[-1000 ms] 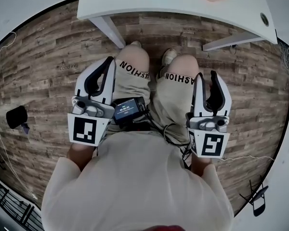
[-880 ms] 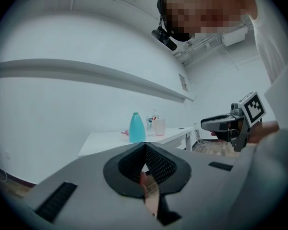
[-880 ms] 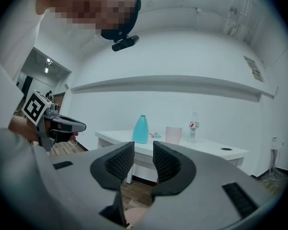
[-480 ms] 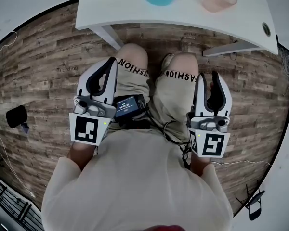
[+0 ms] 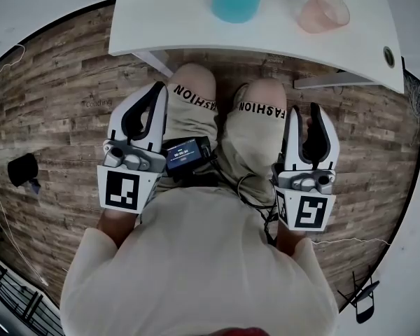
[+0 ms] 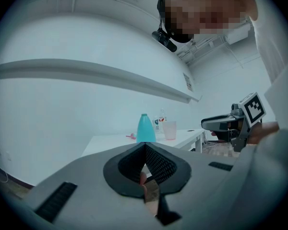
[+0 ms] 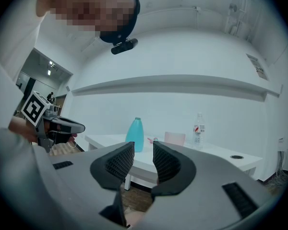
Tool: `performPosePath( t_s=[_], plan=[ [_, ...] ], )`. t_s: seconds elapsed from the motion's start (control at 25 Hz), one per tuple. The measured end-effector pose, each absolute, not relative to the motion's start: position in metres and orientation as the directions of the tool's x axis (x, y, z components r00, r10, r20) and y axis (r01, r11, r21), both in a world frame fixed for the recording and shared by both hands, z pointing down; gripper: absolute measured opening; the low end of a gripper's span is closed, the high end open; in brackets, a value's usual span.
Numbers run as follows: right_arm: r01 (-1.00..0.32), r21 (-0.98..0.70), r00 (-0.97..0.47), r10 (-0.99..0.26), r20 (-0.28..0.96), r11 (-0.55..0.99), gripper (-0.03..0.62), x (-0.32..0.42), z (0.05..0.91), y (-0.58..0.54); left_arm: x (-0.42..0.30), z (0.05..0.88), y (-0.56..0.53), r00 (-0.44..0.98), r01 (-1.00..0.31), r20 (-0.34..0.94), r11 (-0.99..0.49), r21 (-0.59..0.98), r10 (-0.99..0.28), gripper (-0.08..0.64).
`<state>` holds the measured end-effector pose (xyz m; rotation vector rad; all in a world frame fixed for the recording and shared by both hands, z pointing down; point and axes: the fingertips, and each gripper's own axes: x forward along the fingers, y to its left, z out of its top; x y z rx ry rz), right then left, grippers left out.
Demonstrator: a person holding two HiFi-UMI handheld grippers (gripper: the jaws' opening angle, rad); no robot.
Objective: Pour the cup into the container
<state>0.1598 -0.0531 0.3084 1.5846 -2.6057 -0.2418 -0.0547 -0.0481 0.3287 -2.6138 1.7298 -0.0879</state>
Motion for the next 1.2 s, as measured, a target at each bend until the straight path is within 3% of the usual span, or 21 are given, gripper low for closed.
performPosePath(
  t_s=[0.88, 1.2],
  plan=[
    [-0.87, 0.209, -0.462, -0.886, -0.027, 0.447, 0.11, 0.182, 0.269, -0.113, -0.053, 0.297, -0.091, 0.4, -0.916, -0.01, -0.399, -0.05, -0.917, 0.011],
    [-0.854, 0.148, -0.504, -0.864, 0.001, 0.498, 0.12, 0.194, 0.262, -0.14, -0.056, 0.288, -0.108, 0.402, -0.915, -0.029, -0.4, -0.053, -0.915, 0.012]
  ],
)
